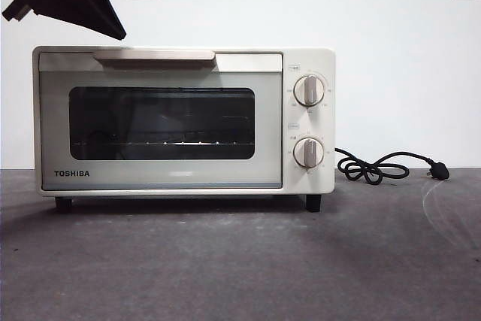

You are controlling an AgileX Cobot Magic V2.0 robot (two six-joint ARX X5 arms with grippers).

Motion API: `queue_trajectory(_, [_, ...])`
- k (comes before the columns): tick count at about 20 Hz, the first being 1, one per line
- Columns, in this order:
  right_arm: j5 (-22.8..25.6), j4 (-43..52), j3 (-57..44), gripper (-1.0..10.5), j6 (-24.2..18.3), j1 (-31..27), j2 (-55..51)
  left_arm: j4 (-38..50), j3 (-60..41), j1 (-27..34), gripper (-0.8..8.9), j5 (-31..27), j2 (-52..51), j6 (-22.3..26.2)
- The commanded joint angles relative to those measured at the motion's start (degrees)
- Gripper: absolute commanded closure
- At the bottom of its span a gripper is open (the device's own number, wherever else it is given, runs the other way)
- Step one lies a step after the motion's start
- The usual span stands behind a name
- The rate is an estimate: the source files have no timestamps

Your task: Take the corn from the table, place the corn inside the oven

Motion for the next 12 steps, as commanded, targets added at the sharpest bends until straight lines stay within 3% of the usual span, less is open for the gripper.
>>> queue_trajectory(1, [0.3,-0.2,0.2,9.6,0.3,0.0,-0.6,0.6,0.0,-0.4,8.19,-0.6,0.5,0.8])
queue_trajectory(12, [0.3,-0.1,0.3,9.6,0.2,0.0,-1.6,-2.1,0.0,-0.4,8.19,-2.0,1.8,2.7])
